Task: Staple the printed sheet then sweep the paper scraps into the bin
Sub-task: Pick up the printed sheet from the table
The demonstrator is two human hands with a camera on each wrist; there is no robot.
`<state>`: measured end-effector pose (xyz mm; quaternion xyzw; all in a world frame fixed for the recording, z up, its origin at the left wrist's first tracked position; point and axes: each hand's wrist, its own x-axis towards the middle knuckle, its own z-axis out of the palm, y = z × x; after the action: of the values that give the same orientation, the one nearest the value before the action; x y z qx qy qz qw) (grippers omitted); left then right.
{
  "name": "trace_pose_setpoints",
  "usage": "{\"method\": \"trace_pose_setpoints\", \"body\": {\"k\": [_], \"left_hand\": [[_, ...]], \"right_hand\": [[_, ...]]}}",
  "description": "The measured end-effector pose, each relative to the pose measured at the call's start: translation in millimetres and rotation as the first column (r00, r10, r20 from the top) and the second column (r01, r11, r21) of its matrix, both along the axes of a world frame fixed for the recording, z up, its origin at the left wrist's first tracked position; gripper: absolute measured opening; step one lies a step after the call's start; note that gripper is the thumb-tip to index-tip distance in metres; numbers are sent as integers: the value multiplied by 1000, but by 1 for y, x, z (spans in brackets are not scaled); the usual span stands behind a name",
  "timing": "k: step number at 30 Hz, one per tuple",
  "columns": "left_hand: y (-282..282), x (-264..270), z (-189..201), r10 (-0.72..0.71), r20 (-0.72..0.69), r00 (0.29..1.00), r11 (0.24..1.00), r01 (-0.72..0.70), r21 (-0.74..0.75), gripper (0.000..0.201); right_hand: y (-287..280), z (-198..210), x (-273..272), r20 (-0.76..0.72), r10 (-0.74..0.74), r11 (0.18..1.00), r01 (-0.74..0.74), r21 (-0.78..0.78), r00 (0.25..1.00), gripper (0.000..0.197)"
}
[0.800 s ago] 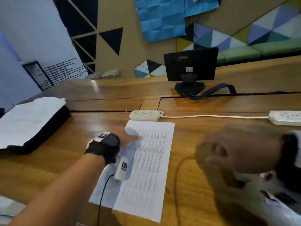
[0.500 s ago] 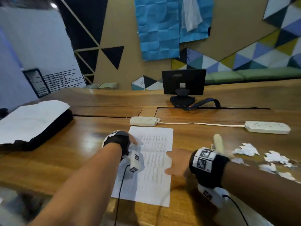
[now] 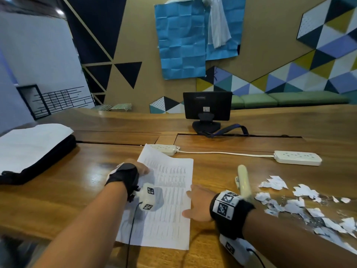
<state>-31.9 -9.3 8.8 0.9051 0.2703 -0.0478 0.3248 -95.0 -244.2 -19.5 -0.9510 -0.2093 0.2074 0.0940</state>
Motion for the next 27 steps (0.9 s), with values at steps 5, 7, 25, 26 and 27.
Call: {"method": "trace_pose_setpoints", "body": {"k": [5,7,25,26,27], "left_hand": [[8,-9,7,-28,369,929,936,154,-317,18],[2,-26,23,-61,502,863,864,297,-406,13],[-47,-79,92,6,895,445,789,548,-278,22],[-46,-78,81,1,875,485,803,520,-290,20],[-45,-78,71,-1,852,523,821,487,-298,17]], "right_hand": [[-16,7,9,-69,-140,921,156,356,988,66],[-26,14,15,-105,-276,815,291,502,955,76],[-64,111,-4,-96,-279,205,157,966,956,29],[-66,101,-4,-121,-283,229,190,955,951,29],[-66,91,-5,-140,-292,248,216,944,946,29]]}}
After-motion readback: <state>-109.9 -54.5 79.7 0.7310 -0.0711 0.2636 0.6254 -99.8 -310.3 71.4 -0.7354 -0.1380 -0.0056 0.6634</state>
